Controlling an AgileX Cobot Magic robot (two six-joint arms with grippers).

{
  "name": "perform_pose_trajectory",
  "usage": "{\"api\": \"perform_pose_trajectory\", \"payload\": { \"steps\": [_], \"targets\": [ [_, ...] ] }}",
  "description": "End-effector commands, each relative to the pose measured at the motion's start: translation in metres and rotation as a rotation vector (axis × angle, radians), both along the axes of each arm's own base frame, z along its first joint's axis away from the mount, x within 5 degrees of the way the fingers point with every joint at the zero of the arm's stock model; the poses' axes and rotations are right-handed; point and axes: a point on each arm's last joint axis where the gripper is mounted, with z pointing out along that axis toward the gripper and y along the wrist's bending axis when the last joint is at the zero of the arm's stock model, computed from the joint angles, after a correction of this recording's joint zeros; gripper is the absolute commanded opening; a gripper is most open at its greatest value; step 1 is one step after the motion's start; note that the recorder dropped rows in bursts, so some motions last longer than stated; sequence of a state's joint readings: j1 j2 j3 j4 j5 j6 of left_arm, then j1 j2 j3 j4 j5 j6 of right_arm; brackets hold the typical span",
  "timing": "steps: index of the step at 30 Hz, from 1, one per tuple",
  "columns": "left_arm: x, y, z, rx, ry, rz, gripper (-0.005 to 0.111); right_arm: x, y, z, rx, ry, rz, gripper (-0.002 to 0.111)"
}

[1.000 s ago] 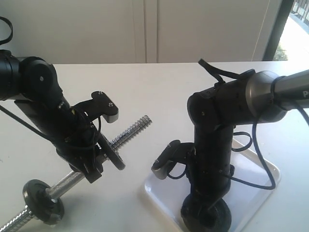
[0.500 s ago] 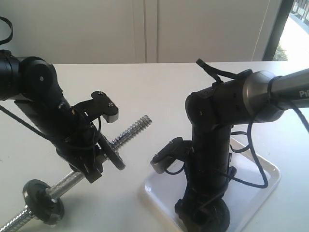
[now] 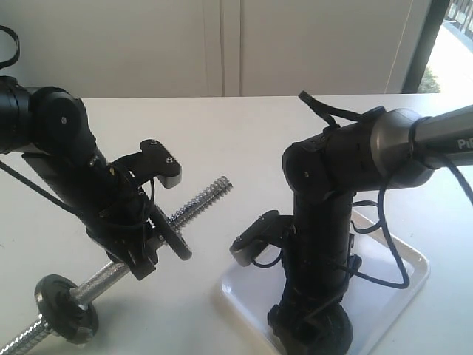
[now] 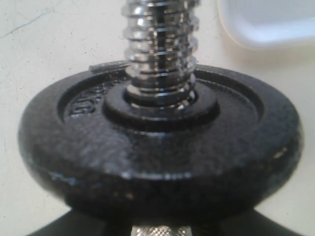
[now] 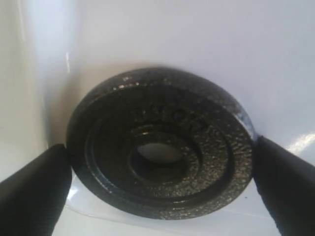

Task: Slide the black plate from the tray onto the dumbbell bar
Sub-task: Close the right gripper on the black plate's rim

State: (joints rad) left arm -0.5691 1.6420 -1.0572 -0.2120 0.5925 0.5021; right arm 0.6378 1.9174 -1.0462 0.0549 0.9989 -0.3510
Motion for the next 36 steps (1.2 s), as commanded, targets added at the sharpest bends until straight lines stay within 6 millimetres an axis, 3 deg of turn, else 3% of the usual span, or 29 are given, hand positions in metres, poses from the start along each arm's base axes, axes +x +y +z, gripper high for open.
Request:
{"api": "perform_pose_trajectory", "payload": {
  "steps": [1,18,23,36],
  "targets": [
    [-0.0013,-0.0026,0.0201,-0.080,-0.048,0.030,0.000,0.0077,-0.0081,-0.0445,-0.068,-0.047,0.034,0.086],
    [-0.0013,-0.0026,0.0201,-0.080,-0.048,0.030,0.000,0.0121,-0.0063,-0.0403,-0.043,-0.100,0.048,0.087],
    [-0.0013,-0.0026,0.0201,-0.080,-0.048,0.030,0.000,0.0110,-0.0079,-0.0399,-0.059,-0.087,0.055,0.105],
    [-0.0013,-0.0026,0.0201,-0.080,-0.048,0.030,0.000,0.0101,-0.0079,-0.0406,-0.055,-0.084,0.050,0.105]
  ]
}}
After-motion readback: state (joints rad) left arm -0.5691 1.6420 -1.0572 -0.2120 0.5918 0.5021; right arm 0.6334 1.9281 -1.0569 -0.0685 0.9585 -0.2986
